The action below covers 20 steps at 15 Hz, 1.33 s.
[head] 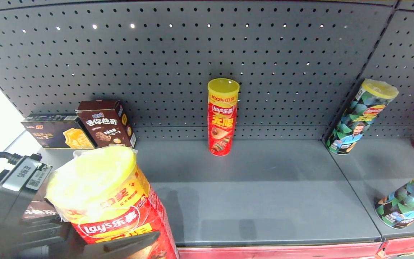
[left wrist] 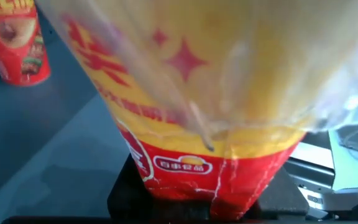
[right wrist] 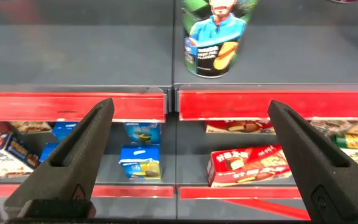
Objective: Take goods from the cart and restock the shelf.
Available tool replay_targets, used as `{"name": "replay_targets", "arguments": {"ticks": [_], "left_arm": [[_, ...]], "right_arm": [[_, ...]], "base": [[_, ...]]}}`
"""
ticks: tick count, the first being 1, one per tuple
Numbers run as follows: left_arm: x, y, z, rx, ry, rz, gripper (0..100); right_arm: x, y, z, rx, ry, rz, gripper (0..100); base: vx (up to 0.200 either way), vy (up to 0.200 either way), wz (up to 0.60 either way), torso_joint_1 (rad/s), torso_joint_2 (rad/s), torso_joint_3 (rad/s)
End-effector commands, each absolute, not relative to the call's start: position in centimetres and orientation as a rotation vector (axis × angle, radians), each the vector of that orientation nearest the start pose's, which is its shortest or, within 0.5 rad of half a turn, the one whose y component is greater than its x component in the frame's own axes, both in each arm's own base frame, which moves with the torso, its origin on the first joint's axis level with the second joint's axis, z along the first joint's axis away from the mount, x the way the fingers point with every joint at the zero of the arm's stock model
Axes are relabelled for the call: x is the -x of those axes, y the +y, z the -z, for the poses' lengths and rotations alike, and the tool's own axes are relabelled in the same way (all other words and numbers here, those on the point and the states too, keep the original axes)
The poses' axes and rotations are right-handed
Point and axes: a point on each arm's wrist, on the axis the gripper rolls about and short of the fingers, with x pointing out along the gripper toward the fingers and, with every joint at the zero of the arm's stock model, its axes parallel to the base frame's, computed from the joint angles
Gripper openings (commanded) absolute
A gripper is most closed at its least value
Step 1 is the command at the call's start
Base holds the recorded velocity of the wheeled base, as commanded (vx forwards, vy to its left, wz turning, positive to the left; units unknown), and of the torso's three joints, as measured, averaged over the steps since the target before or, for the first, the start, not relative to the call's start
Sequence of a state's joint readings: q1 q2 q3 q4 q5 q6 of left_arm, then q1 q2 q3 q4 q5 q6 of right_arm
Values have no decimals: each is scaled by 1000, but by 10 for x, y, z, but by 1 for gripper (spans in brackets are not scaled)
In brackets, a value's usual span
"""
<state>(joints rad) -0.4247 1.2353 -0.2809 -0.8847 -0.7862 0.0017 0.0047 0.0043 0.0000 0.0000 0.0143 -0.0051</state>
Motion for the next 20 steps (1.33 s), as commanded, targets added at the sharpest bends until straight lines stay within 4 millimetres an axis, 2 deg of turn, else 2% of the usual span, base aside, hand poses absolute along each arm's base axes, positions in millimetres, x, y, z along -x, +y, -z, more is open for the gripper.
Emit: {"name": "replay_targets", "arguments": {"ticks": [1, 2, 3, 4, 5, 9, 10, 13, 17, 20], "left_arm": [[-138, -77, -175, 17, 83, 1194, 0], [-139, -77, -175, 20, 84, 1190, 0], [-139, -75, -175, 21, 83, 1179, 0], [-139, -75, -175, 21, 86, 1176, 0], [-140, -75, -174, 21, 87, 1176, 0], [-146, -77, -174, 25, 99, 1174, 0], [-147, -77, -174, 23, 98, 1174, 0], [-147, -78, -174, 25, 99, 1174, 0], [-147, -78, -173, 26, 106, 1174, 0], [-147, -78, -172, 27, 109, 1174, 0]], "right_arm": [[23, 0, -76, 2, 2, -18, 100], [24, 1, -80, -1, -20, -31, 100], [26, 0, -131, -95, -75, -68, 100], [17, 0, -169, -144, -56, -72, 100], [13, 0, -183, -94, -58, -107, 100], [-1, 4, -179, 39, 27, -350, 100], [-6, 7, -173, 86, 65, -485, 100], [-18, 13, -176, 96, 131, -644, 100], [-49, 40, -206, 120, 207, -892, 100], [-62, 57, -210, 139, 257, -968, 100]], "base": [[0, 0, 0, 0, 0, 0], [0, 0, 0, 0, 0, 0], [0, 0, 0, 0, 0, 0], [0, 0, 0, 0, 0, 0], [0, 0, 0, 0, 0, 0], [0, 0, 0, 0, 0, 0], [0, 0, 0, 0, 0, 0], [0, 0, 0, 0, 0, 0], [0, 0, 0, 0, 0, 0], [0, 0, 0, 0, 0, 0]]}}
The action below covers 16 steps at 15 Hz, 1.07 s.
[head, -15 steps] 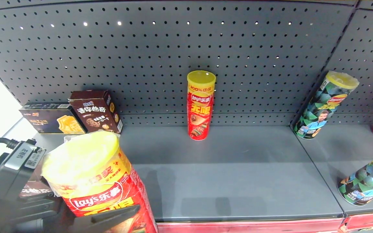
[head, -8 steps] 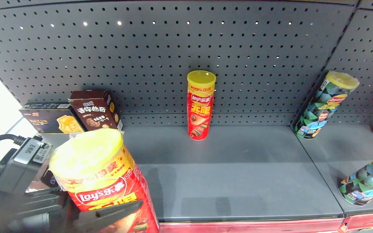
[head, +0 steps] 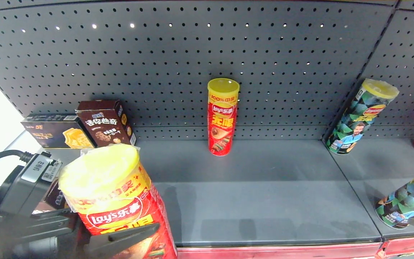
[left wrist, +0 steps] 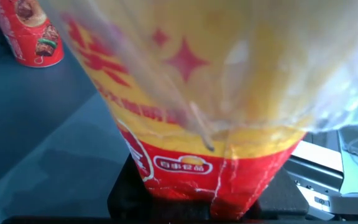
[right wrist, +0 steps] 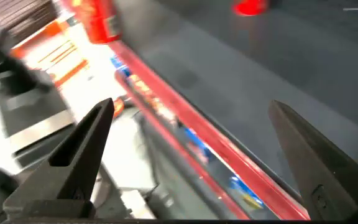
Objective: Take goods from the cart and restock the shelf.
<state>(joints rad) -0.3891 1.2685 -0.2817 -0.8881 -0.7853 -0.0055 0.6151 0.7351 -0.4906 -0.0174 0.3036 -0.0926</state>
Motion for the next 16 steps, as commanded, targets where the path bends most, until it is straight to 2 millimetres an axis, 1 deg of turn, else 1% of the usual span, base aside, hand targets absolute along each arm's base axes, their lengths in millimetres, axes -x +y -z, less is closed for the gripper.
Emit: {"name": "replay_targets", "arguments": {"ticks": [1, 2, 4, 7, 8, 10, 12, 15, 16], "left_arm": [[-147, -78, -172, 27, 109, 1174, 0], [-147, -78, -172, 27, 109, 1174, 0], [-147, -77, -171, 26, 114, 1174, 0], [-148, -78, -173, 25, 108, 1175, 0], [-148, -78, -173, 25, 106, 1177, 0], [-148, -78, -172, 26, 111, 1177, 0], [-150, -79, -172, 26, 111, 1177, 0], [-150, -79, -172, 27, 114, 1175, 0], [-150, -79, -172, 26, 113, 1175, 0]], "right_arm": [[-71, 66, -208, 146, 282, -985, 100], [-71, 66, -208, 146, 282, -985, 100], [-93, 83, -205, 162, 292, -914, 100], [-119, 104, -204, 158, 252, -893, 100], [-132, 115, -206, 164, 248, -866, 100], [-145, 126, -208, 169, 261, -863, 100], [-164, 143, -214, 171, 263, -865, 100], [-181, 155, -216, 172, 268, -862, 100], [-190, 163, -215, 173, 277, -860, 100]], "base": [[0, 0, 0, 0, 0, 0], [0, 0, 0, 0, 0, 0], [0, 0, 0, 0, 0, 0], [0, 0, 0, 0, 0, 0], [0, 0, 0, 0, 0, 0], [0, 0, 0, 0, 0, 0], [0, 0, 0, 0, 0, 0], [0, 0, 0, 0, 0, 0], [0, 0, 0, 0, 0, 0]]}}
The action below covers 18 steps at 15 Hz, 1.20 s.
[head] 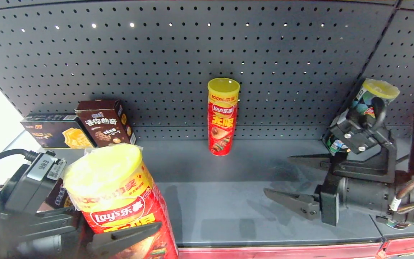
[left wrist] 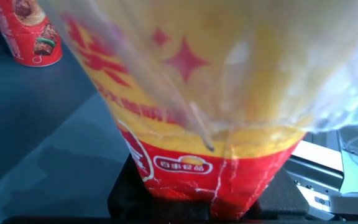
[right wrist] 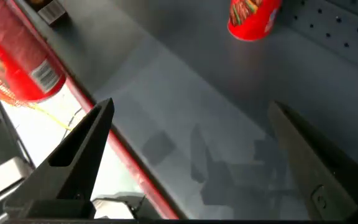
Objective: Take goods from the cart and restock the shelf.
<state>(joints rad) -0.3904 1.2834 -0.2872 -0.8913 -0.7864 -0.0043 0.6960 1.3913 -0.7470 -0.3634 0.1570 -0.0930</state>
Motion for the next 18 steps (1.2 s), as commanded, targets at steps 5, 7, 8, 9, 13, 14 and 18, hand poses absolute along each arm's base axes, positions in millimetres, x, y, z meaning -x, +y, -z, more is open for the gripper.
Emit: {"name": "replay_targets", "arguments": {"ticks": [5, 7, 8, 9, 13, 14, 18], "left_arm": [[-147, -78, -170, 27, 116, 1177, 0], [-148, -79, -172, 25, 108, 1180, 0], [-148, -79, -173, 24, 103, 1183, 0], [-148, -79, -173, 24, 105, 1183, 0], [-147, -79, -172, 25, 107, 1183, 0], [-147, -79, -172, 25, 108, 1183, 0], [-147, -79, -171, 25, 110, 1183, 0]], "right_arm": [[-239, 181, -211, 203, 213, -785, 100], [-268, 186, -212, 189, 172, -769, 100], [-280, 189, -213, 176, 141, -793, 100], [-293, 192, -213, 160, 94, -835, 100], [-328, 200, -216, 143, -20, -884, 100], [-329, 200, -216, 143, -21, -884, 100], [-353, 201, -210, 170, -43, -886, 100]], "base": [[0, 0, 0, 0, 0, 0], [0, 0, 0, 0, 0, 0], [0, 0, 0, 0, 0, 0], [0, 0, 0, 0, 0, 0], [0, 0, 0, 0, 0, 0], [0, 0, 0, 0, 0, 0], [0, 0, 0, 0, 0, 0]]}}
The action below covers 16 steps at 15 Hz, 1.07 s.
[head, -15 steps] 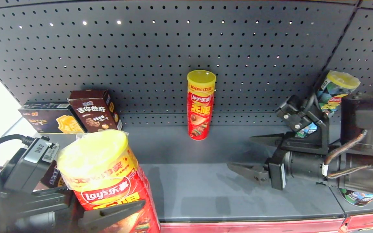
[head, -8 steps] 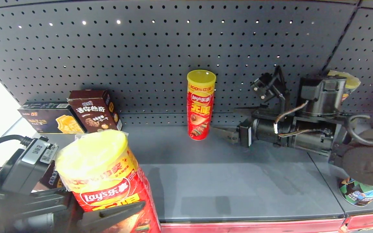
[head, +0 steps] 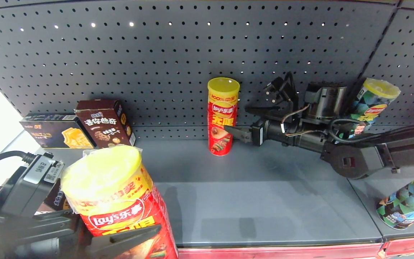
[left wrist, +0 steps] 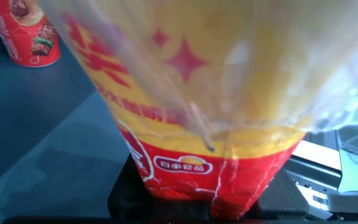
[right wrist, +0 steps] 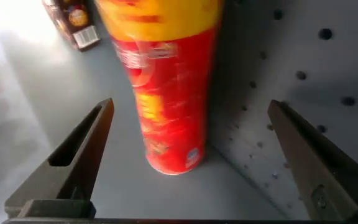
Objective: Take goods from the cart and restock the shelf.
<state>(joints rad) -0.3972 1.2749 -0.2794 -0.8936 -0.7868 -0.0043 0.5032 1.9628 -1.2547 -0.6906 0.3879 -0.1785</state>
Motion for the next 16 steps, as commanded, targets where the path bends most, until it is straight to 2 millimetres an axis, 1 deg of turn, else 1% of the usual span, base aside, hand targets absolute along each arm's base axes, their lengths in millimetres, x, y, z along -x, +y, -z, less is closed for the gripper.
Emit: {"name": "replay_targets", "arguments": {"ticks": [1, 2, 4, 7, 9, 10, 11, 12, 13, 14, 16], "left_arm": [[-147, -79, -171, 26, 114, 1181, 0], [-147, -79, -171, 26, 114, 1181, 0], [-147, -78, -171, 26, 114, 1178, 0], [-147, -78, -170, 26, 114, 1178, 0], [-147, -78, -170, 26, 114, 1177, 0], [-147, -78, -170, 26, 114, 1177, 0], [-147, -78, -170, 27, 116, 1177, 0], [-147, -78, -170, 27, 116, 1177, 0], [-147, -78, -170, 27, 116, 1177, 0], [-147, -78, -170, 26, 114, 1177, 0], [-147, -78, -170, 27, 118, 1177, 0]], "right_arm": [[-356, 204, -205, 170, -35, -900, 100], [-356, 206, -204, 169, -35, -907, 100], [-359, 213, -195, 168, -40, -942, 100], [-354, 222, -192, 169, -32, -975, 100], [-345, 225, -190, 174, -24, -994, 100], [-345, 225, -190, 174, -22, -994, 100], [-335, 227, -190, 177, -13, -1009, 100], [-335, 227, -190, 177, -13, -1009, 100], [-330, 224, -190, 193, -13, -1011, 100], [-331, 223, -190, 200, -14, -1009, 100], [-339, 216, -188, 200, -11, -978, 100]], "base": [[0, 0, 0, 0, 0, 0], [0, 0, 0, 0, 0, 0], [0, 0, 0, 0, 0, 0], [0, 0, 0, 0, 0, 0], [0, 0, 0, 0, 0, 0], [0, 0, 0, 0, 0, 0], [0, 0, 0, 0, 0, 0], [0, 0, 0, 0, 0, 0], [0, 0, 0, 0, 0, 0], [0, 0, 0, 0, 0, 0], [0, 0, 0, 0, 0, 0]]}}
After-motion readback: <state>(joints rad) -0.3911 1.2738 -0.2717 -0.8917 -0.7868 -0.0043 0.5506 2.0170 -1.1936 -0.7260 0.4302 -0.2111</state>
